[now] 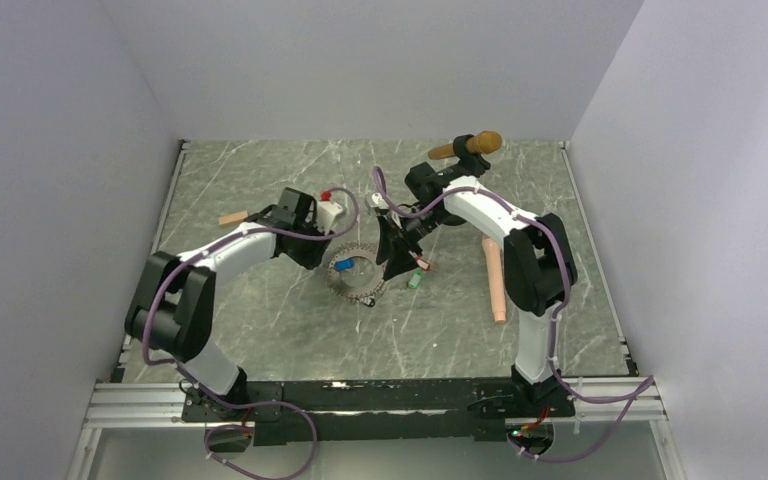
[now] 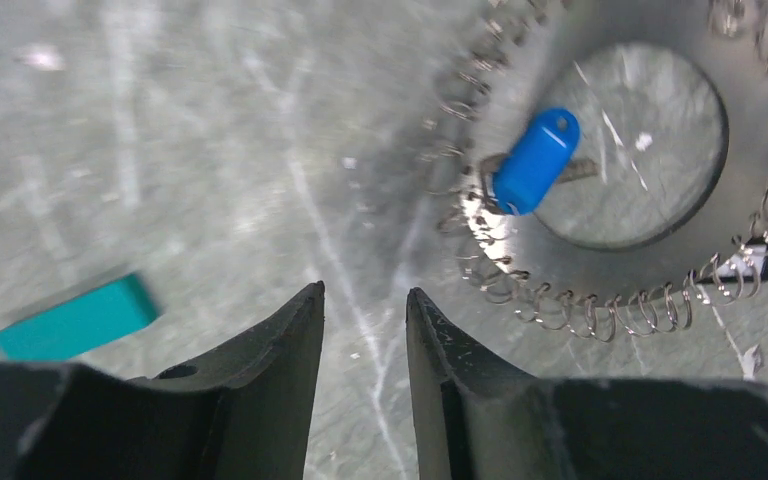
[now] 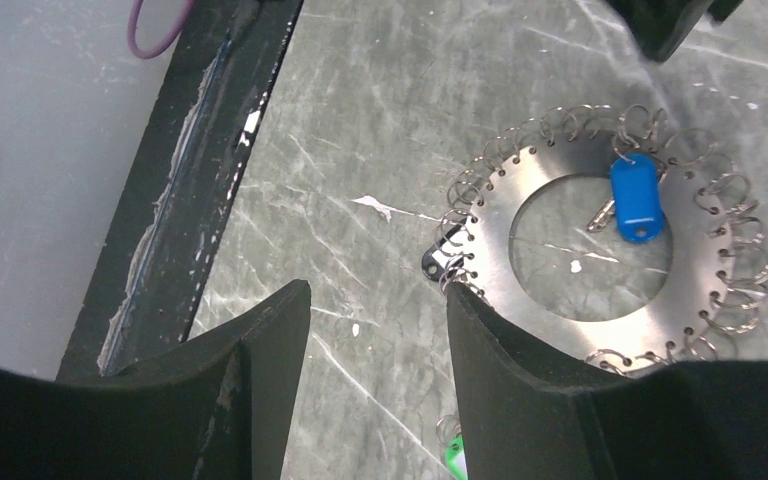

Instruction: Put the keys on the keyring

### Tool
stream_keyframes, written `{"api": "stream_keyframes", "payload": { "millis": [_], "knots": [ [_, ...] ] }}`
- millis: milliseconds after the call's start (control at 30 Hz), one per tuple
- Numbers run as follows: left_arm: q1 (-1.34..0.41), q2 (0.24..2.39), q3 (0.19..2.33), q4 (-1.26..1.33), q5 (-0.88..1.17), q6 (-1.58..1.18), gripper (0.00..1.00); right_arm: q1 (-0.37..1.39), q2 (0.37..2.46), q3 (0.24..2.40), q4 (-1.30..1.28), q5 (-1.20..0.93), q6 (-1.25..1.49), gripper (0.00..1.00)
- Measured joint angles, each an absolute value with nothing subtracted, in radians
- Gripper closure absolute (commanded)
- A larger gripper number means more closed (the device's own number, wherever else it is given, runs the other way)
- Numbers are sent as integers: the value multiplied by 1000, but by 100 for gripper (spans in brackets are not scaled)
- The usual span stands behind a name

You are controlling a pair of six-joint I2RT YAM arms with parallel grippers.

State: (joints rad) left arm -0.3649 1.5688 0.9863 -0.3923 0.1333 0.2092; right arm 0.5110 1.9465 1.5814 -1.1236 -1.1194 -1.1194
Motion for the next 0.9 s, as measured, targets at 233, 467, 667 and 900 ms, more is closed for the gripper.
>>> {"api": "stream_keyframes", "payload": {
  "millis": [233,467,667,900],
  "knots": [
    [-295,1277,906,-332,146,155,42,506,1807,1536,-1036,-1045,-1021,41],
    [-223,873,696,-242,270,22,1,490,1530,1358,-874,-851,-829,17],
    [-162,628,647,-178,387,-152,1,342,1290,1282,-696,-795,-601,0],
    [-160,525,721,-287,413,-209,1,173,1108,1150,-495,-787,-269,0]
  ]
}}
